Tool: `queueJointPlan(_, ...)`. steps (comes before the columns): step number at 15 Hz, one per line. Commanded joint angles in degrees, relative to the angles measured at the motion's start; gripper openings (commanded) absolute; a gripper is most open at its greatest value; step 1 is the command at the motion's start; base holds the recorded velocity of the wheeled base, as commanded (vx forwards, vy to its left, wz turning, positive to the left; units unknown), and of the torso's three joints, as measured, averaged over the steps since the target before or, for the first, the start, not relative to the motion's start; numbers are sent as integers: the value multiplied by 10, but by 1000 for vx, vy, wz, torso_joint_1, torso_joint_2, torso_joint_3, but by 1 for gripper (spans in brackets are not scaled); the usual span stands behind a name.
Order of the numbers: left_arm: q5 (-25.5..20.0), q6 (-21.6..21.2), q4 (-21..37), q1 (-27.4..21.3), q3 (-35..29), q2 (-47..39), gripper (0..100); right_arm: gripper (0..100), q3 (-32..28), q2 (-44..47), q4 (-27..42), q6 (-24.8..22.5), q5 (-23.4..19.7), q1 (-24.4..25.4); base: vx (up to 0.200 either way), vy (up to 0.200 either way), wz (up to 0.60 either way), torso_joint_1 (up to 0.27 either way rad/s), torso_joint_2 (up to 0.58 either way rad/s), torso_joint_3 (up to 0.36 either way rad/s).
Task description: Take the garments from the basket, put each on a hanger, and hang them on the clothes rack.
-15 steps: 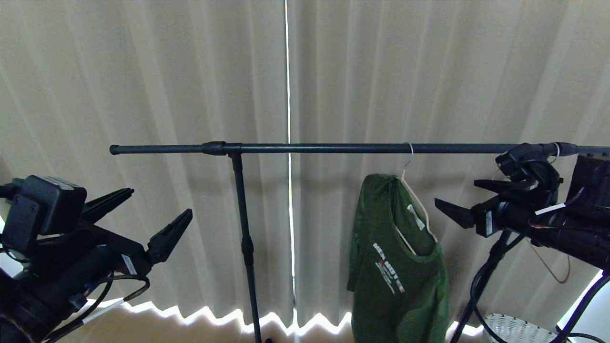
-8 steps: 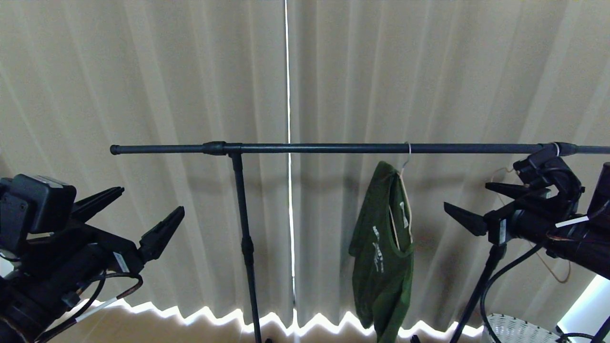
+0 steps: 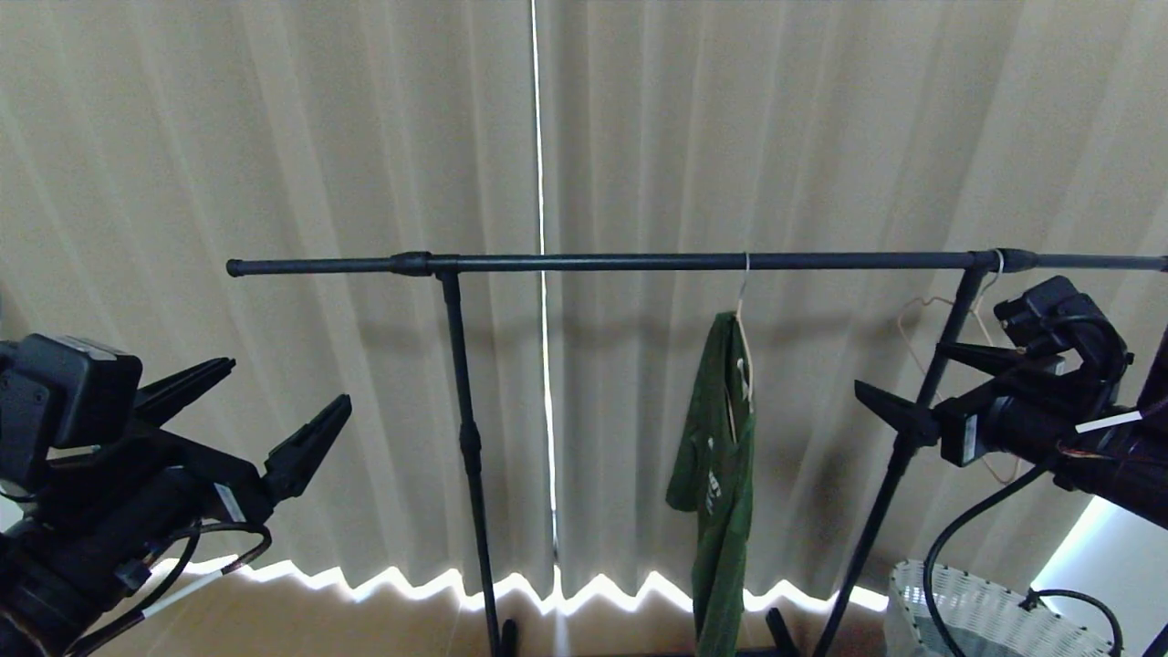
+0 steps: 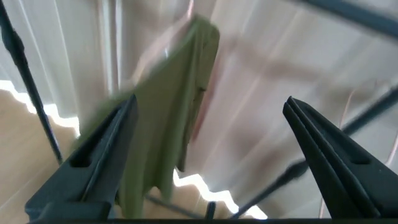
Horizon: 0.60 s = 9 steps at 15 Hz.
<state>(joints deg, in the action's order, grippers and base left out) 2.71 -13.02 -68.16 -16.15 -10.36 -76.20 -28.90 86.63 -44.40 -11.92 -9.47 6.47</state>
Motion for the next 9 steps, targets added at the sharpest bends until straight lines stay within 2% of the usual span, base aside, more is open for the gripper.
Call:
queueJointPlan(1, 0, 0, 0, 0, 0, -1, 100, 100, 0, 1, 0, 0, 0, 0, -200, 0, 0, 2, -2, 2)
queueJointPlan(6, 0, 0, 0, 0, 0, 0, 100, 100, -2, -1, 0, 1, 0, 0, -200, 0, 0, 7, 14, 4)
queueJointPlan(9, 0, 2, 0, 0, 5, 0, 100, 100, 0, -23, 2, -1, 3, -1, 0, 0, 0, 0, 0, 0)
